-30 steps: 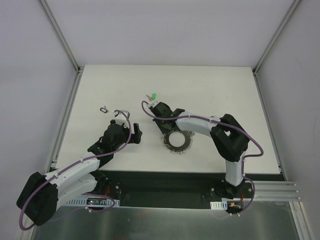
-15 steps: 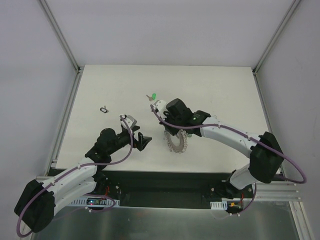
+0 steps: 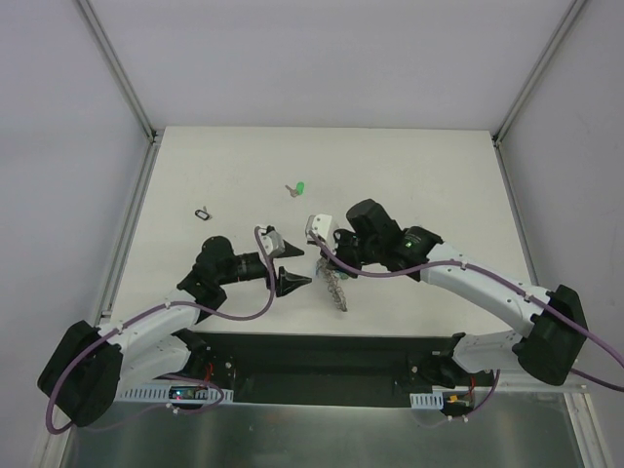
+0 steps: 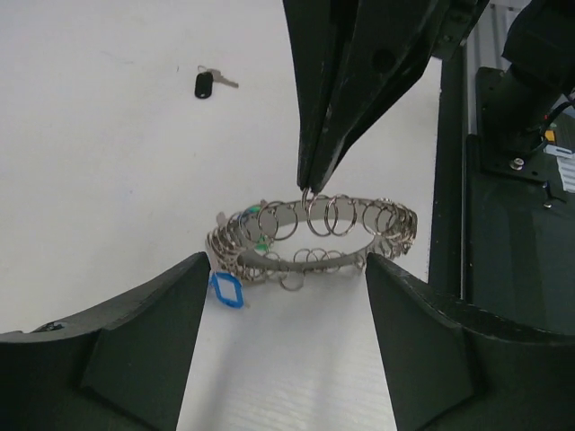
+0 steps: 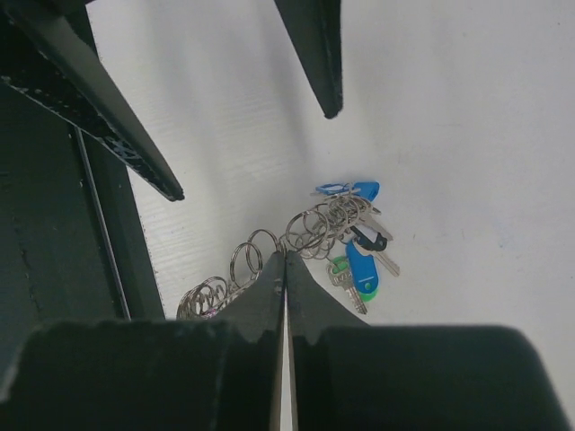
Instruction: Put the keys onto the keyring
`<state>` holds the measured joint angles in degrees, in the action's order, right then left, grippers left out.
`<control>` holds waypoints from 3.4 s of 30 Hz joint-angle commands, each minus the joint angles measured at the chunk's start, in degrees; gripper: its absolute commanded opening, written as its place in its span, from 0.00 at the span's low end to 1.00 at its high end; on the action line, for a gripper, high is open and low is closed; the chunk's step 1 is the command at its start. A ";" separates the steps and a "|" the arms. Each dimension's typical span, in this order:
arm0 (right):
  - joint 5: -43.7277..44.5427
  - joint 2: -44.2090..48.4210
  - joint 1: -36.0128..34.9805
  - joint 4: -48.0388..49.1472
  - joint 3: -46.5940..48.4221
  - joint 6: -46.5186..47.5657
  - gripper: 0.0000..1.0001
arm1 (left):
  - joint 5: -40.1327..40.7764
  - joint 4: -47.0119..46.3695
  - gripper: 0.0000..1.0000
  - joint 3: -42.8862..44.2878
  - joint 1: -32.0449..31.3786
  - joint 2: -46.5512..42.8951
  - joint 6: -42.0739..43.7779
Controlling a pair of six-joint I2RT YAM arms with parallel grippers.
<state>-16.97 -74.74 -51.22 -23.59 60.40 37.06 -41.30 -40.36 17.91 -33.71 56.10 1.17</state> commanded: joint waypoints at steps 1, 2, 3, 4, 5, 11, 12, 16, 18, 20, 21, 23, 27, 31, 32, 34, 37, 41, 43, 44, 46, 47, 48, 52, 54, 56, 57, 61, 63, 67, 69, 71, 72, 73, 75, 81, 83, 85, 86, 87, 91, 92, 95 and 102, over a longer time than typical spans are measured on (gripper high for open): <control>-5.00 2.49 -0.46 0.39 0.24 3.19 0.01 | -7.13 -5.61 0.69 4.76 -0.82 2.08 2.96; -5.35 2.58 -0.46 0.39 0.16 3.20 0.01 | -7.30 -5.61 0.68 5.20 -1.35 2.44 3.31; -5.53 2.67 -0.37 0.48 0.07 3.28 0.01 | -7.48 -5.52 0.65 5.99 -1.62 2.79 3.66; -5.70 2.76 -0.46 0.48 0.07 3.37 0.01 | -8.09 -5.61 0.63 6.34 -1.88 3.92 3.84; -5.96 2.84 -0.37 0.57 -0.11 3.63 0.01 | -8.44 -5.61 0.62 6.69 -2.14 4.46 4.01; -5.97 3.99 -0.46 1.18 -0.90 3.99 0.01 | -11.17 -5.61 0.45 9.15 -2.41 9.20 4.28; -5.97 3.99 -0.46 1.27 -0.99 3.99 0.01 | -11.43 -5.61 0.44 9.42 -2.50 9.73 4.28; -6.32 4.78 -0.37 1.45 -1.34 4.16 0.01 | -12.14 -5.61 0.39 10.56 -2.50 12.45 4.37; -6.32 4.95 -0.37 1.45 -1.43 4.25 0.01 | -12.92 -5.52 0.35 11.35 -2.50 13.16 4.10; -6.41 5.04 -0.46 1.53 -1.43 4.25 0.01 | -13.71 -5.61 0.34 12.05 -2.76 13.95 3.84; -6.41 5.04 -0.46 1.62 -1.34 4.25 0.01 | -13.89 -5.61 0.33 12.23 -2.93 14.21 3.84; -6.49 4.87 -0.37 1.71 -1.51 4.16 0.01 | -14.25 -5.61 0.33 12.58 -3.46 15.00 3.84; -6.23 4.95 -0.37 1.88 -1.51 4.08 0.01 | -15.39 -5.61 0.30 13.11 -3.99 16.50 3.49; -5.27 5.31 -0.28 2.33 -1.78 3.99 0.01 | -16.36 -5.52 0.27 13.38 -4.34 17.55 3.23; -5.18 5.39 -0.20 2.41 -1.95 3.81 0.01 | -16.36 -5.43 0.26 13.38 -4.26 17.64 3.23; -4.65 5.66 -0.11 2.85 -2.04 3.55 0.01 | -16.36 -5.35 0.24 13.38 -4.34 18.08 2.96; -3.16 5.66 0.16 3.29 -2.22 3.02 0.01 | -16.01 -5.08 0.22 13.55 -4.43 18.61 1.74; -0.96 5.57 0.51 3.64 -2.22 1.97 0.01 | -14.34 -4.90 0.20 12.59 -4.61 18.17 -0.02; -0.17 5.57 0.77 4.17 -2.31 1.26 0.01 | -13.64 -4.82 0.20 11.80 -4.87 17.47 -0.90; 0.27 5.48 0.86 4.26 -2.31 1.00 0.01 | -13.02 -4.73 0.20 11.62 -5.13 17.21 -0.99; 1.15 5.39 0.95 4.52 -2.31 0.56 0.01 | -12.41 -4.47 0.21 11.18 -5.92 16.42 -0.99; 1.33 5.31 1.04 4.78 -2.31 0.30 0.01 | -11.88 -4.12 0.21 11.09 -6.19 16.07 -0.99; 1.76 5.31 1.12 4.79 -2.22 -0.14 0.01 | -11.44 -3.42 0.21 11.09 -6.54 15.98 -0.99; 3.08 5.31 1.47 5.22 -2.22 -1.02 0.01 | -8.80 -1.39 0.21 10.65 -8.29 15.36 -3.01; 3.26 5.48 1.74 5.40 -2.22 -1.29 0.01 | -6.79 -1.04 0.22 10.13 -8.74 15.18 -3.19; 3.26 5.48 1.74 5.75 -2.39 -1.73 0.01 | -5.29 -0.77 0.25 9.78 -9.09 15.18 -3.45; 3.43 5.48 1.83 5.75 -2.31 -1.90 0.01 | -4.59 -0.69 0.27 9.51 -9.26 15.27 -3.72; 4.05 5.31 2.00 5.84 -2.31 -2.25 0.01 | -0.29 0.01 0.34 9.25 -9.18 15.27 -4.68; 3.96 5.31 2.00 5.84 -2.39 -2.34 0.01 | 0.95 0.02 0.37 9.07 -9.26 15.10 -5.03; 4.40 5.31 2.18 6.10 -2.48 -2.52 0.01 | 0.43 0.10 0.38 9.42 -9.53 15.01 -5.48; 4.58 5.31 2.27 6.10 -2.57 -2.69 0.01 | -0.27 0.10 0.38 9.51 -10.31 14.83 -5.04; 4.49 5.22 2.35 6.19 -2.57 -2.78 0.01 | -0.36 0.02 0.38 9.51 -11.11 14.74 -4.25; 4.49 5.22 2.44 6.19 -2.57 -2.87 0.01 | -0.62 0.02 0.38 9.60 -11.72 14.66 -3.90; 4.49 5.04 2.44 6.28 -2.66 -2.87 0.01 | -0.71 0.10 0.38 9.69 -12.16 14.57 -3.72; 4.49 4.78 2.44 6.37 -2.66 -2.96 0.01 | -1.94 0.02 0.39 10.03 -12.95 14.48 -2.93; 4.49 4.78 2.62 6.37 -2.75 -2.96 0.01 | 0.05 -0.95 0.43 8.47 -14.62 11.76 -2.40; 4.40 5.04 2.62 6.46 -2.75 -2.96 0.01 | 4.27 -1.83 0.46 7.41 -14.54 9.74 -2.84; 4.49 5.13 2.62 6.46 -2.83 -3.04 0.01 | 9.28 -2.96 0.54 6.00 -14.45 8.07 -3.10; 4.58 5.13 2.62 6.46 -2.83 -3.04 0.01 | 10.79 -3.58 0.57 5.21 -14.36 7.63 -3.71; 4.58 5.13 2.62 6.46 -2.83 -3.04 0.01 | 12.37 -3.93 0.59 4.94 -14.45 7.28 -4.24; 4.58 5.31 2.62 6.37 -2.92 -3.04 0.01 | 19.84 -3.59 0.75 5.29 -13.57 7.62 -7.31; 4.49 5.31 2.71 6.46 -2.92 -3.04 0.01 | 21.42 -3.59 0.78 5.55 -13.22 7.89 -8.80; 4.40 5.31 2.71 6.46 -2.92 -3.13 0.01 | 20.48 -4.55 0.83 6.08 -11.82 9.12 -11.18; 3.96 5.31 2.62 6.46 -2.83 -3.22 0.01 | 15.65 -6.66 0.85 8.54 -10.76 13.86 -12.33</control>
<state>-12.64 -71.07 -48.84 -19.92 57.47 34.68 -23.05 -43.38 23.33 -45.01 67.77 -8.95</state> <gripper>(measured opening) 0.014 0.848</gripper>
